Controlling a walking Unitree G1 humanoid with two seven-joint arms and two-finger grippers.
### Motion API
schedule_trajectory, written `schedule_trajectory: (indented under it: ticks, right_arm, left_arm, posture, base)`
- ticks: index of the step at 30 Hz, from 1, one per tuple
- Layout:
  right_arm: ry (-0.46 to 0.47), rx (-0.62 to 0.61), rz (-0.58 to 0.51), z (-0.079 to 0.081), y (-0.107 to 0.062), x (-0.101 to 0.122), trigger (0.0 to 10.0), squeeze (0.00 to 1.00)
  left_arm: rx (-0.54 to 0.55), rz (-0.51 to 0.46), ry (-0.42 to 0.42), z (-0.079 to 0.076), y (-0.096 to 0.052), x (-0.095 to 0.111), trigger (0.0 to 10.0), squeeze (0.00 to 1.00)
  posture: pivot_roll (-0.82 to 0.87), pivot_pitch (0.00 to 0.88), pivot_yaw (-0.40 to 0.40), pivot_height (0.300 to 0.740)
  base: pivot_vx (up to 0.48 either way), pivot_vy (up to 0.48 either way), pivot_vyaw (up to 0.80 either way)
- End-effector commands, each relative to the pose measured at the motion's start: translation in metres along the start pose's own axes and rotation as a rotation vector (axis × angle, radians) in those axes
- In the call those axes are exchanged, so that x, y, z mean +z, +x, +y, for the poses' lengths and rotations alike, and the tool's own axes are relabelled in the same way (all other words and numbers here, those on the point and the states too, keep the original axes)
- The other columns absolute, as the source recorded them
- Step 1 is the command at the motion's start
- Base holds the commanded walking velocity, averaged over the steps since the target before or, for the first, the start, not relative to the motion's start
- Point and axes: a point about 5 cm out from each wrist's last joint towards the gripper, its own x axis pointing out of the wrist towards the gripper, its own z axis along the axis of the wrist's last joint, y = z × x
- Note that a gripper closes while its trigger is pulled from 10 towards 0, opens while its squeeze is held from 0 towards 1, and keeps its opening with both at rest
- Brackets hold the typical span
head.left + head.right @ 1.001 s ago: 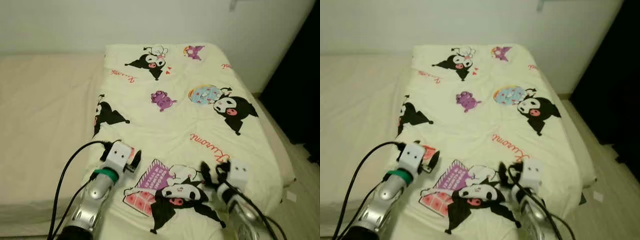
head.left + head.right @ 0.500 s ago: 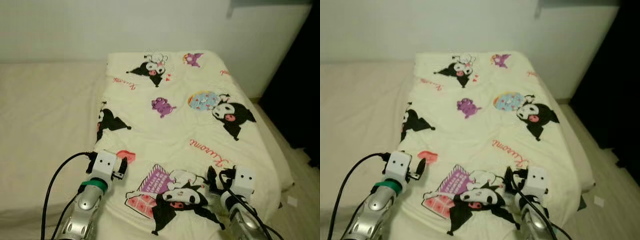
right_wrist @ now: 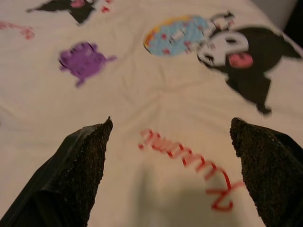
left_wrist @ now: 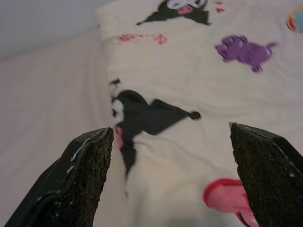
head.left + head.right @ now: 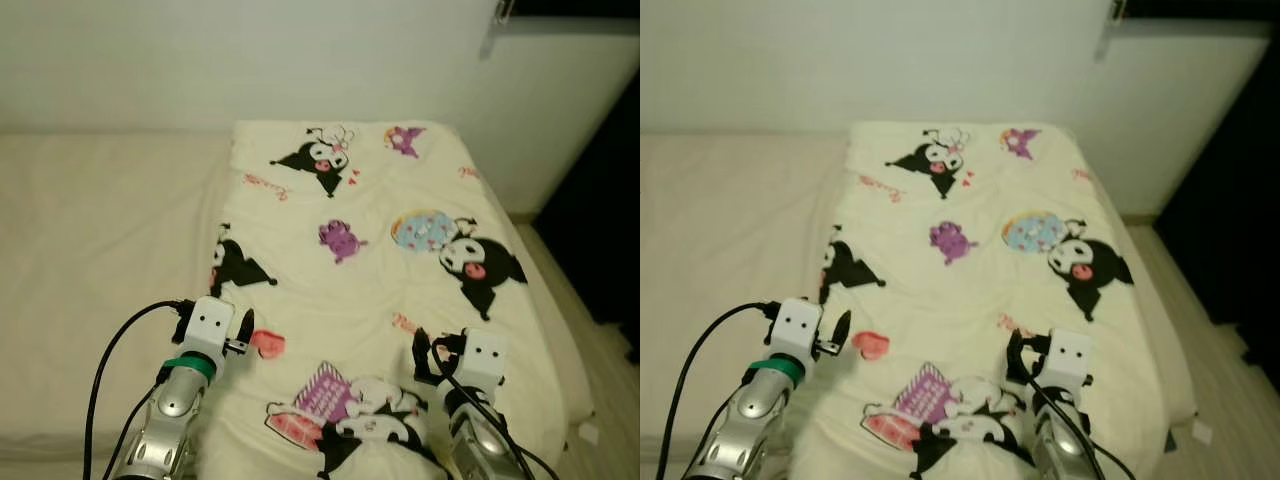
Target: Clean up the room
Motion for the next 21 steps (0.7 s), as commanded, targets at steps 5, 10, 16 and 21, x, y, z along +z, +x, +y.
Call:
schedule_trajectory:
  ticks: [5,10,16,21]
  right_arm:
    - [-0.004,-0.018,0.026,-0.003,-0.005,-0.011,10.0,0.00]
    - [-0.002,-0.024,0.035,-0.003,-0.009,-0.015,10.0,0.00]
    - [-0.002,-0.028,0.039,-0.004,-0.011,-0.016,10.0,0.00]
    - [0.002,-0.031,0.043,-0.006,-0.012,-0.018,10.0,0.00]
  left_arm:
    - [-0.010,0.032,0.000,-0.002,-0.006,-0.007,10.0,0.00]
    - [-0.020,0.050,0.006,-0.001,-0.010,-0.012,10.0,0.00]
    - [-0.009,0.076,-0.004,0.001,-0.012,-0.017,10.0,0.00]
    - [-0.008,0.085,-0.018,0.001,-0.012,-0.017,10.0,0.00]
  posture:
    - [0.02,0.000,0.048,0.720]
    - [0.02,0.000,0.049,0.740]
    - [0.01,0.000,0.049,0.740]
    - [0.01,0.000,0.049,0.740]
  base:
    - [0.000,0.000,0.00]
    - [0.000,0.000,0.00]
    - [0.000,0.000,0.00]
    - [0.000,0.000,0.00]
